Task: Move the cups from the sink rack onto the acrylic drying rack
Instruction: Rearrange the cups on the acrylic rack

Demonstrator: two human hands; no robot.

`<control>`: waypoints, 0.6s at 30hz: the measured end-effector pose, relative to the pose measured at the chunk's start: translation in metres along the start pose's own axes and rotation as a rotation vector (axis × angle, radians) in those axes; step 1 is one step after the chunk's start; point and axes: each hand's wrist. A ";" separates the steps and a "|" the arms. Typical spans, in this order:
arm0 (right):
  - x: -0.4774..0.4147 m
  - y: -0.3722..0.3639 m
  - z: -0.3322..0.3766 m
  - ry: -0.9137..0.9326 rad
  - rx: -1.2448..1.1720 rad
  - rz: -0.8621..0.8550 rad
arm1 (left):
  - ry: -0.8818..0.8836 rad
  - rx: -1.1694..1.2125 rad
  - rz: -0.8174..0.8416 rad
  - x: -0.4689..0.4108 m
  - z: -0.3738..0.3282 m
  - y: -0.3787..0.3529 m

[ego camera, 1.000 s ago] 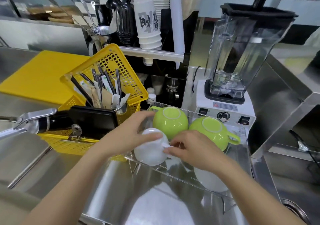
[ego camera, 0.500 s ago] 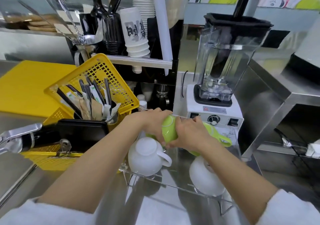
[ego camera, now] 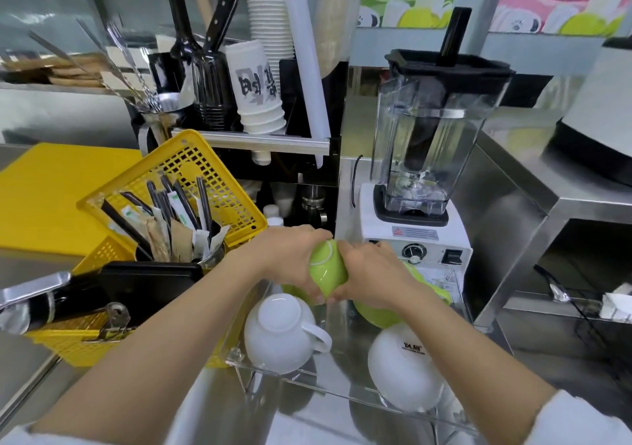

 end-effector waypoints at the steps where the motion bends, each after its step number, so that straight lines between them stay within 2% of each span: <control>1: 0.000 0.004 -0.001 0.004 -0.028 -0.023 | 0.006 0.005 -0.046 0.002 0.001 0.003; 5: 0.004 0.023 -0.005 0.076 -0.152 -0.144 | 0.032 0.123 -0.262 0.012 0.005 0.015; 9: 0.006 0.042 -0.009 0.188 -0.162 -0.271 | 0.035 0.375 -0.523 0.022 0.000 0.018; 14: 0.009 0.057 -0.007 0.270 -0.237 -0.362 | 0.143 0.929 -0.737 0.023 -0.019 0.021; 16: 0.011 0.058 -0.005 0.304 -0.258 -0.415 | 0.178 1.238 -0.809 0.024 -0.029 0.027; 18: 0.011 0.057 -0.004 0.334 -0.255 -0.453 | 0.269 1.608 -0.796 0.026 -0.038 0.034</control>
Point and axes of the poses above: each hand's wrist, its own x-axis away from the middle knuckle, its own y-axis out of the back of the hand, z = x × y, and after that the axes turned 2 degrees about -z, right-handed
